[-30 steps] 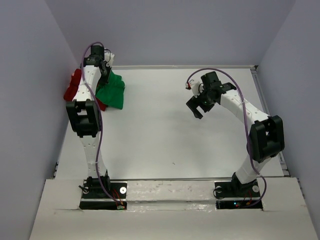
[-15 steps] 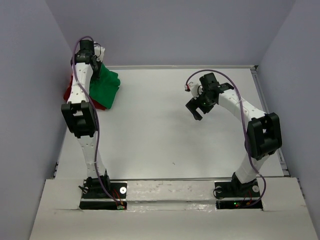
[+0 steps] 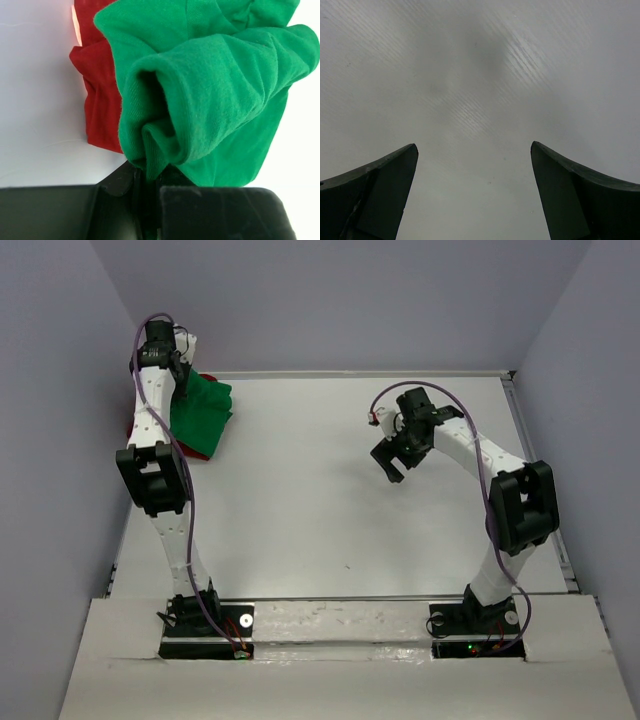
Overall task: Fold and stack the t-shirts
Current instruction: Put the neatly folded tshirt into the corner of the board with the left arm
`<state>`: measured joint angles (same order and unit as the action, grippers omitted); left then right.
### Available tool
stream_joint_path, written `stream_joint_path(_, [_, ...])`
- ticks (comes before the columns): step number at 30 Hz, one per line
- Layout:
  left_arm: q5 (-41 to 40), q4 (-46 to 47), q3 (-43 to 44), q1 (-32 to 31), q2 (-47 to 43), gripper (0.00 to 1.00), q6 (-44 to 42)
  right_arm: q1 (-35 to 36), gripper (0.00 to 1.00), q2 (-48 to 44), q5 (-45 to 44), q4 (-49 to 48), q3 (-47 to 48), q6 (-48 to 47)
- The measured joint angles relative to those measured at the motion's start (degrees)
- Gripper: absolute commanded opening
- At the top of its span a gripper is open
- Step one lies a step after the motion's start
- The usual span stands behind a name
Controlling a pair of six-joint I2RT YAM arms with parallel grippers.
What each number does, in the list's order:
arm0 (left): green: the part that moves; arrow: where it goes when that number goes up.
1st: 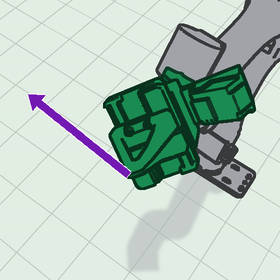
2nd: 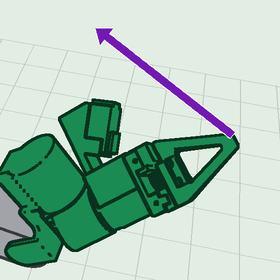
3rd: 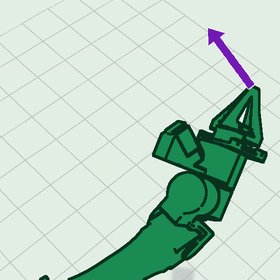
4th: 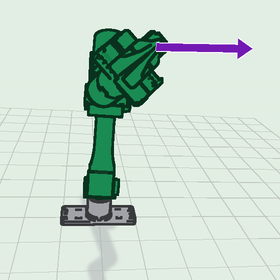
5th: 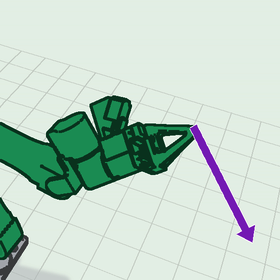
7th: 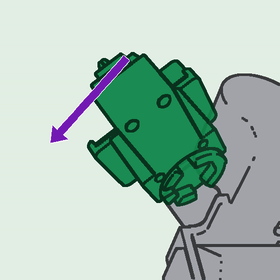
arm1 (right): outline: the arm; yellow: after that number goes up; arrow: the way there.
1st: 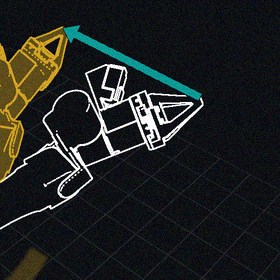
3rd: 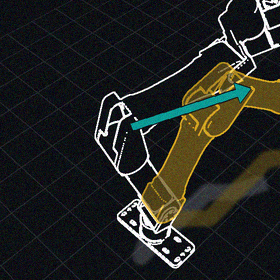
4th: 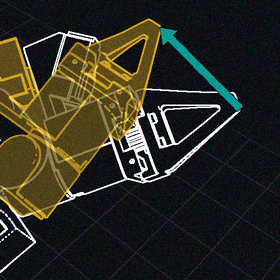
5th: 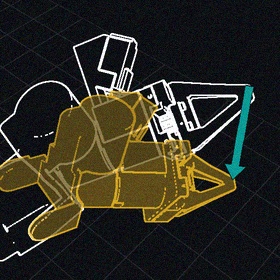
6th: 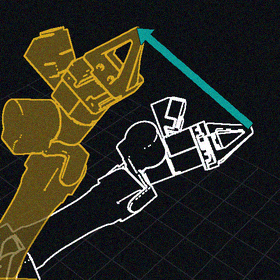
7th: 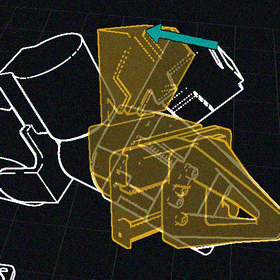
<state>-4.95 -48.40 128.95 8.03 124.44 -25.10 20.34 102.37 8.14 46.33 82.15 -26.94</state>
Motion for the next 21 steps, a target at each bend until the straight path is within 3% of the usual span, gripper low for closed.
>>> stream_joint_path(12, [-0.59,5.4,-0.42,2.6,4.15,0.0,-3.98,0.0,1.0,0.63,-1.36,0.68,0.0,0.11])
stream_joint_path(21, [-2.21,10.01,-0.76,4.15,10.34,0.0,-7.26,-0.02,1.0,6.05,-4.04,2.14,0.57,0.28])
